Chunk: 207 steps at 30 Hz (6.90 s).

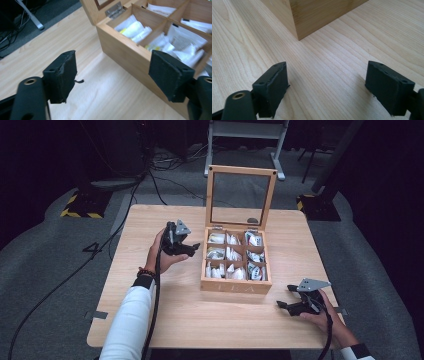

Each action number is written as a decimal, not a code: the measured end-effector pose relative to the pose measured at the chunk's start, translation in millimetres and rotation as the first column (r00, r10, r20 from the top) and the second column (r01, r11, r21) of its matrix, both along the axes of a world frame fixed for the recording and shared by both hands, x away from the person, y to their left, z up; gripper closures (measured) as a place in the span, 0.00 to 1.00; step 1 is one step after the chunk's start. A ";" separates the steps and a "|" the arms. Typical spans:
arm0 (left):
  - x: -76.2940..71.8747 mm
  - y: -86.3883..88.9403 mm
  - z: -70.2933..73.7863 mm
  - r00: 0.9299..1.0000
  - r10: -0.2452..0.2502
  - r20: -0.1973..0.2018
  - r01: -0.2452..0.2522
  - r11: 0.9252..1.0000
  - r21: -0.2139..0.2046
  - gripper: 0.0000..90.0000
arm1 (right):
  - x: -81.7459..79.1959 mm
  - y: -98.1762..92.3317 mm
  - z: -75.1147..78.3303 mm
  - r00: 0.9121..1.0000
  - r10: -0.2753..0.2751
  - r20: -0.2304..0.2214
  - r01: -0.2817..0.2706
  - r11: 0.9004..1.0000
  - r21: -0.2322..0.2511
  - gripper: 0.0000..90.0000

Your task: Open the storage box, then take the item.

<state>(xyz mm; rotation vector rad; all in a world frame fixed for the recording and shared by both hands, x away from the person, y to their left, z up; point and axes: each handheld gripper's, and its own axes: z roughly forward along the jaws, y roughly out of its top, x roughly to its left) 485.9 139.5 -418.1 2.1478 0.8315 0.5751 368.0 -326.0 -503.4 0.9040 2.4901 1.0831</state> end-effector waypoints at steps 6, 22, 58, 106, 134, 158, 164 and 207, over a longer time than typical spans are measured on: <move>-24.6 13.3 -6.0 1.000 -0.017 -0.011 0.018 0.999 0.049 0.19 | -3.3 2.9 5.2 0.999 0.028 -0.017 -0.028 1.000 -0.013 0.20; -85.5 46.0 -38.7 0.996 -0.035 -0.079 0.040 0.996 0.074 0.20 | -1.5 4.9 42.9 0.998 0.031 0.047 -0.035 0.995 0.089 0.34; -149.0 60.7 -80.3 0.984 -0.010 -0.175 0.021 0.998 0.060 0.19 | 49.0 134.8 89.0 0.968 0.220 0.121 -0.228 0.972 0.053 0.51; -153.3 68.3 -85.7 0.980 0.006 -0.199 -0.009 1.000 -0.013 0.18 | 68.5 179.8 67.7 0.940 0.328 0.093 -0.303 0.929 -0.211 1.00; -150.1 68.4 -85.9 0.979 -0.014 -0.201 0.012 1.000 -0.013 0.17 | 69.8 139.5 90.7 0.959 0.231 0.165 -0.234 0.972 -0.003 1.00; -149.3 68.6 -86.1 0.980 -0.021 -0.199 0.018 1.000 -0.015 0.17 | 38.0 102.4 134.8 0.941 0.208 0.265 -0.252 0.958 0.141 1.00; -149.2 68.7 -86.1 0.980 -0.022 -0.199 0.020 1.000 -0.014 0.17 | 30.5 99.6 138.0 0.937 0.222 0.269 -0.269 0.951 0.155 1.00; -149.1 68.7 -86.1 0.980 -0.023 -0.199 0.020 1.000 -0.014 0.17 | -23.5 145.3 70.4 0.881 0.458 0.119 -0.462 0.887 0.009 1.00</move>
